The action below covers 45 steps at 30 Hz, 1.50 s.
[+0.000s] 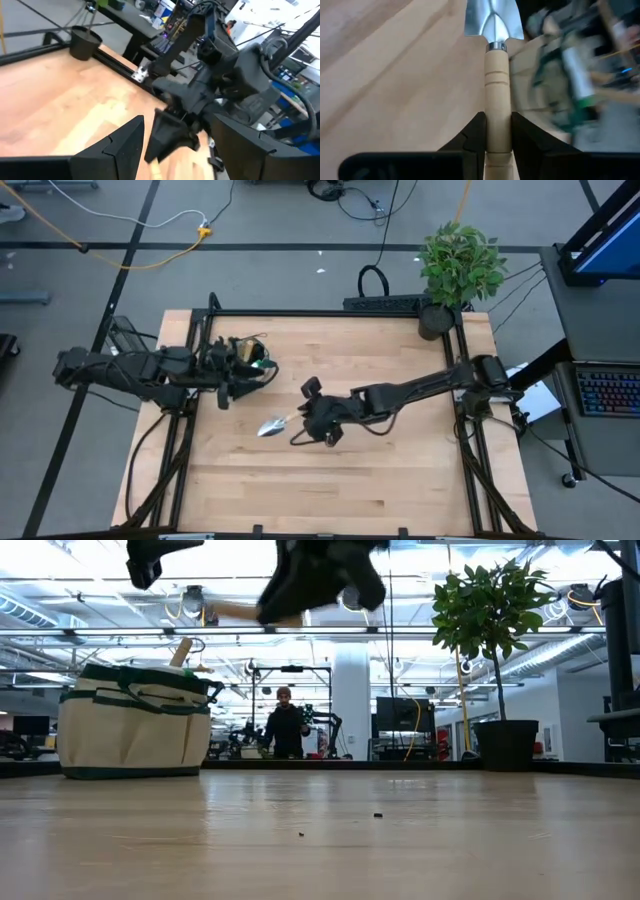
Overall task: Pick & Place Garden tools in Gardening bag
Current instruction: Put the trowel into the gardening bag
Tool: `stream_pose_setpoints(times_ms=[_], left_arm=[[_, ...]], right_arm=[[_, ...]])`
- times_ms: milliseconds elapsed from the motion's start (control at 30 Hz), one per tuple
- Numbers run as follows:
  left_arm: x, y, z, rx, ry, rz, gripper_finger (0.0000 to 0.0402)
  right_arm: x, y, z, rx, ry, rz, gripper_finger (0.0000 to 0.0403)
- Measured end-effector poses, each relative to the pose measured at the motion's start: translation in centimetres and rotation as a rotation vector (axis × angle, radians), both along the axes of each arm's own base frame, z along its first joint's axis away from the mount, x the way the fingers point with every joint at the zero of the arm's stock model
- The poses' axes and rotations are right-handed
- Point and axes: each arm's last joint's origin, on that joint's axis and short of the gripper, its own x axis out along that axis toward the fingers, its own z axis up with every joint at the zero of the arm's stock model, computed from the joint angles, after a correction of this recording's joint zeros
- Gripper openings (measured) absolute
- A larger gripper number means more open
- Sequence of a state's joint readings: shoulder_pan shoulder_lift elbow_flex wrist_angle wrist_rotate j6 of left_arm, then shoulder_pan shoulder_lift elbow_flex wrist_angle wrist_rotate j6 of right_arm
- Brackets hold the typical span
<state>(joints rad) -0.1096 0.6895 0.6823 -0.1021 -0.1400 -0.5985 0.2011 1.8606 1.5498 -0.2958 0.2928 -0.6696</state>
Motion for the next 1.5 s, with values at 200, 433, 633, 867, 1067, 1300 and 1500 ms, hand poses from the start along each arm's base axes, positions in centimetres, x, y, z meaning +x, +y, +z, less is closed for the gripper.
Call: stream_pose_setpoints(times_ms=[200, 433, 633, 867, 1067, 1300, 1500], left_arm=[[1.2, -0.6, 1.9, -0.018, -0.003, -0.057, 0.0236], [3.4, -1.2, 2.8, -0.066, 0.137, -0.114, 0.0236], [5.5, -1.6, 3.2, -0.07, 0.217, -0.161, 0.0236], [7.7, -2.0, 2.4, -0.037, 0.339, -0.189, 0.0236], [8.8, -2.5, 1.6, -0.063, 0.409, -0.255, 0.0237], [10.1, -3.2, 0.2, -0.105, 0.479, -0.313, 0.0237], [10.7, -3.2, -0.1, -0.103, 0.474, -0.318, 0.0237]], right_arm=[[-1.0, 1.2, 1.9, -0.237, -0.033, 0.056, 0.006], [-1.8, 2.6, 2.9, -0.558, -0.02, 0.062, 0.006], [-2.1, 3.5, 3.0, -0.707, 0.016, 0.081, 0.006], [-2.3, 5.0, 3.5, -0.75, -0.028, 0.138, 0.006], [-2.4, 5.5, 3.6, -0.785, -0.028, 0.168, 0.006], [-2.4, 5.4, 3.6, -0.84, -0.009, 0.15, 0.006], [-2.3, 5.6, 3.7, -0.834, -0.026, 0.144, 0.006]])
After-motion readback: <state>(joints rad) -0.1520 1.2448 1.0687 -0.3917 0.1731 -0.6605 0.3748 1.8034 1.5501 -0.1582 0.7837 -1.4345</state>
